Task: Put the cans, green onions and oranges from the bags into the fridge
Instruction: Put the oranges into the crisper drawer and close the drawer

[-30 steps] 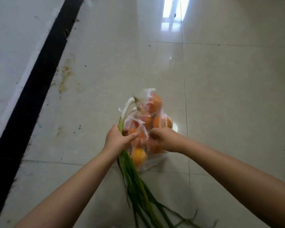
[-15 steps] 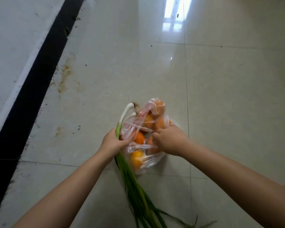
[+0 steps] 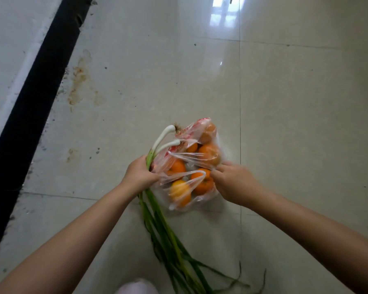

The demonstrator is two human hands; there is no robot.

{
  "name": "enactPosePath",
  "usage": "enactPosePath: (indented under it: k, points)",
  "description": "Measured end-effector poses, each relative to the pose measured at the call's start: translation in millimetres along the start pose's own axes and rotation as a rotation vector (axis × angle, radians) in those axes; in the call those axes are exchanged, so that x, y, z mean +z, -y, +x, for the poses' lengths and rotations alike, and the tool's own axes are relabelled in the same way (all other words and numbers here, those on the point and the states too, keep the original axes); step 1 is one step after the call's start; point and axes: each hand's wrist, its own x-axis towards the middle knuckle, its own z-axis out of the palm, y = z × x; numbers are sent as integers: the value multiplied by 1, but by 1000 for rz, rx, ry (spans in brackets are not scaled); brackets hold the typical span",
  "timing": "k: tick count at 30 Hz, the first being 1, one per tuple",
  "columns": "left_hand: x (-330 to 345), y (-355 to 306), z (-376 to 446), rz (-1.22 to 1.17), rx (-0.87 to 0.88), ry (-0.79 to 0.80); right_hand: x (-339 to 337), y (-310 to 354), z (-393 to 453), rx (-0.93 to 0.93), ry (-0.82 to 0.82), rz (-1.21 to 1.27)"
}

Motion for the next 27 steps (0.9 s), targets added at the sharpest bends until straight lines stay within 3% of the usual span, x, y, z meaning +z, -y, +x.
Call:
enactPosePath:
  k: [1, 3, 6, 11, 14, 18, 23, 27]
  points:
    - [1, 0, 1, 11, 0, -15, 0, 5, 3, -110, -98, 59]
    - [1, 0, 1, 25, -1, -35, 1, 12, 14, -184, 10, 146]
    - [1, 1, 0, 39, 12, -19, 13, 15, 24, -17, 191, 82]
    - [4, -1, -2, 65, 32, -39, 31, 29, 23, 53, 154, -86]
    - [5, -4, -4, 72, 38, -30, 39, 29, 22, 63, 98, -52]
    - [8, -12, -5, 32, 57, -70, 30, 14, 13, 155, 43, 187]
    - [12, -39, -17, -201, 71, -35, 2, -4, -10, 235, -197, 673]
    - [5, -79, -39, -280, 69, -17, -39, -17, -30, 443, -248, 959]
